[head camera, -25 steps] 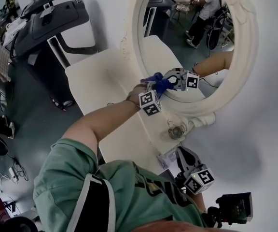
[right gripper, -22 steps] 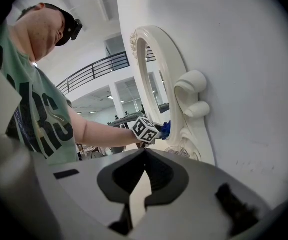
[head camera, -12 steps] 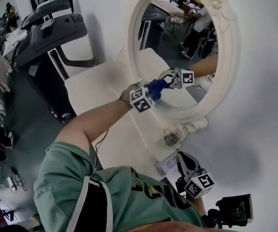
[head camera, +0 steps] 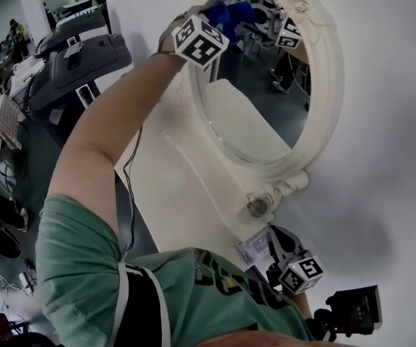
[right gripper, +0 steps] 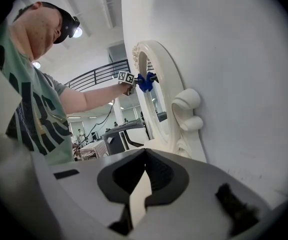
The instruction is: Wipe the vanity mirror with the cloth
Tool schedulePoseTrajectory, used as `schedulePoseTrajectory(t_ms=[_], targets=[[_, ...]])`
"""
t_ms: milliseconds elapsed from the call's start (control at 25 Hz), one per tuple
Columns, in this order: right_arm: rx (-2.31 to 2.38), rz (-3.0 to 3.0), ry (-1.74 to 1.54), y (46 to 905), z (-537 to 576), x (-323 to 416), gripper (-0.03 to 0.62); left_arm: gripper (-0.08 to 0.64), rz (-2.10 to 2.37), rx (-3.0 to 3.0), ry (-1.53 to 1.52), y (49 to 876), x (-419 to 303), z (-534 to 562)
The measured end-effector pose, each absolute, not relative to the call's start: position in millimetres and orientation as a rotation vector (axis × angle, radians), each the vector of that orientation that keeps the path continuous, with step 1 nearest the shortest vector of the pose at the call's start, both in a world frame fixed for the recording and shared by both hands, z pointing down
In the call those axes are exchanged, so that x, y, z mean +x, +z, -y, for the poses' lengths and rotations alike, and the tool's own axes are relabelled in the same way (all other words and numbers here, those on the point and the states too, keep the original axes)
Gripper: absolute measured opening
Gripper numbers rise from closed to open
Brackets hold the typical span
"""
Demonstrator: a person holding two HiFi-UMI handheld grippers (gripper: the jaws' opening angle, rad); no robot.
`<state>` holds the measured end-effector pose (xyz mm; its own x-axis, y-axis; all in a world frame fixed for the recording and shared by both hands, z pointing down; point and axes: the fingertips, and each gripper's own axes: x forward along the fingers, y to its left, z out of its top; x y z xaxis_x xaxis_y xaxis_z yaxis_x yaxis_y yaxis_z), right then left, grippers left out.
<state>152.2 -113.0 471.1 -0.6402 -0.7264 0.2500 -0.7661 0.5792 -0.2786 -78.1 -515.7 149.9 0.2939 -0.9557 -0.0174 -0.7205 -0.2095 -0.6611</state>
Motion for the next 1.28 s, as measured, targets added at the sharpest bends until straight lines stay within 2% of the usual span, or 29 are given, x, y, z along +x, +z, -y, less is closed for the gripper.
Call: schedulePoseTrajectory(t_ms=[240, 640, 880, 1280], targets=[[1.288, 2.7, 0.563, 476.8, 112.4, 159.0, 0.012, 0.083, -1.48, -1.94, -0.586, 113.9, -63.0, 526.3], [1.256, 2.693, 0.608, 481.7, 107.6, 151.2, 0.012, 0.074, -1.474, -1.888, -0.606, 142.2, -62.0, 519.7], [1.228, 2.674, 0.631, 485.9, 105.1, 143.6, 0.012, 0.072, -1.389, -1.977, -0.69, 269.4, -37.7, 492.1], [1.177, 2.626, 0.664, 490.7, 101.3, 130.4, 0.012, 0.081, -1.023, -2.258, -1.04, 548.1, 49.0, 394.6]])
